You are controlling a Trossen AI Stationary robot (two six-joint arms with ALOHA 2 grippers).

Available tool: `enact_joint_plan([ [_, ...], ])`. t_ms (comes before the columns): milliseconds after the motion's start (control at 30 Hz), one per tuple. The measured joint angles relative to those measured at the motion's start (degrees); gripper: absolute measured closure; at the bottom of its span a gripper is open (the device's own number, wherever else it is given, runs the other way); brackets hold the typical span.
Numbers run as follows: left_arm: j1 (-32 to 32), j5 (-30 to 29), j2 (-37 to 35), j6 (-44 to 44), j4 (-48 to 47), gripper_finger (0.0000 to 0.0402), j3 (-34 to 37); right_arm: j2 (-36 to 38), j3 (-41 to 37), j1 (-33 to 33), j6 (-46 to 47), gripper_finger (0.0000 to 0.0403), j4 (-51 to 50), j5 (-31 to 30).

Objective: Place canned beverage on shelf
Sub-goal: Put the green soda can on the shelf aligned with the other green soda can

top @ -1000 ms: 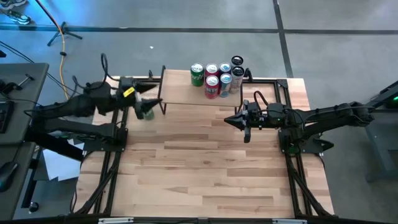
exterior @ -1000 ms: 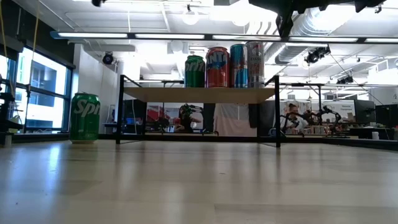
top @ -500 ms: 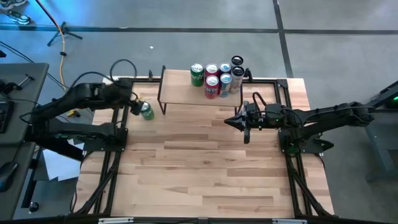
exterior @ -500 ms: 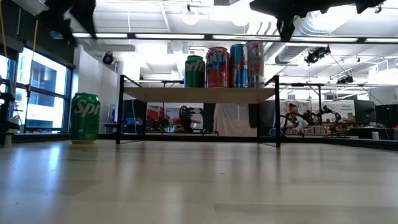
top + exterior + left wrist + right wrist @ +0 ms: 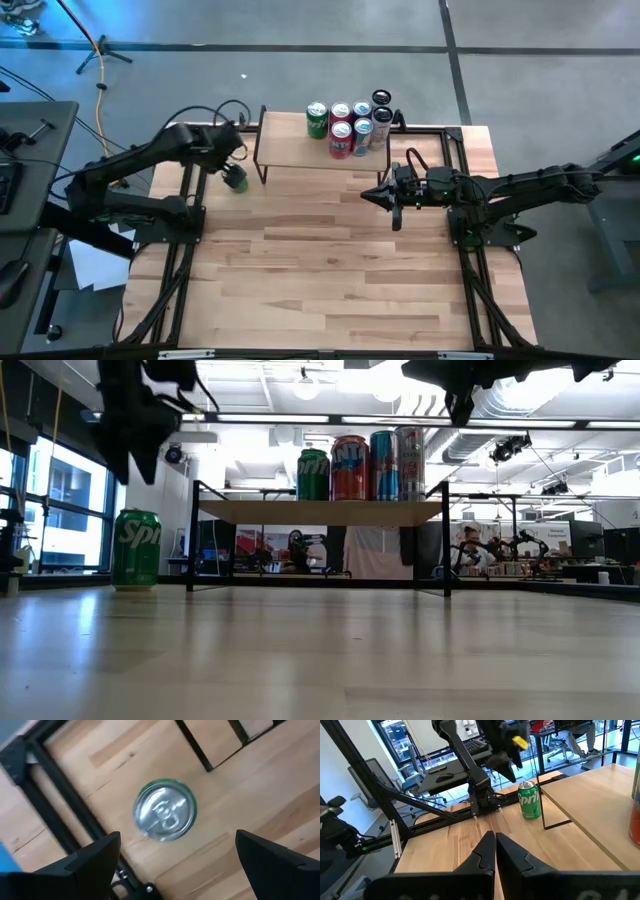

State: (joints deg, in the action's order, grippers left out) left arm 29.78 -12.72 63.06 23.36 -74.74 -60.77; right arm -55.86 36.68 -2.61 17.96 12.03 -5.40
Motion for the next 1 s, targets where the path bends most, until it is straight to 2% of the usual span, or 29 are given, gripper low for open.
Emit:
enact_joint_plan([
  [133, 3.50, 3.92, 4.34, -5.17, 2.08, 0.0048, 0.00, 0.00, 0.00, 0.00, 0.00, 0.0403, -0.01, -0.40],
  [400, 9.51, 4.35, 10.33, -12.18, 2.04, 0.0048, 0.00, 0.00, 0.00, 0.00, -0.02, 0.0403, -1.47, -0.49],
  [567, 13.10, 7.75, 13.12, -16.22, 3.55, 0.0048, 0.00, 0.00, 0.01, 0.00, -0.01, 0.0403, -3.45, -0.53],
  [1000, 17.09, 11.37, 18.79, -20.10, 5.31, 0.0048, 0.00, 0.00, 0.00, 0.00, -0.02, 0.0403, -4.13, -0.58],
])
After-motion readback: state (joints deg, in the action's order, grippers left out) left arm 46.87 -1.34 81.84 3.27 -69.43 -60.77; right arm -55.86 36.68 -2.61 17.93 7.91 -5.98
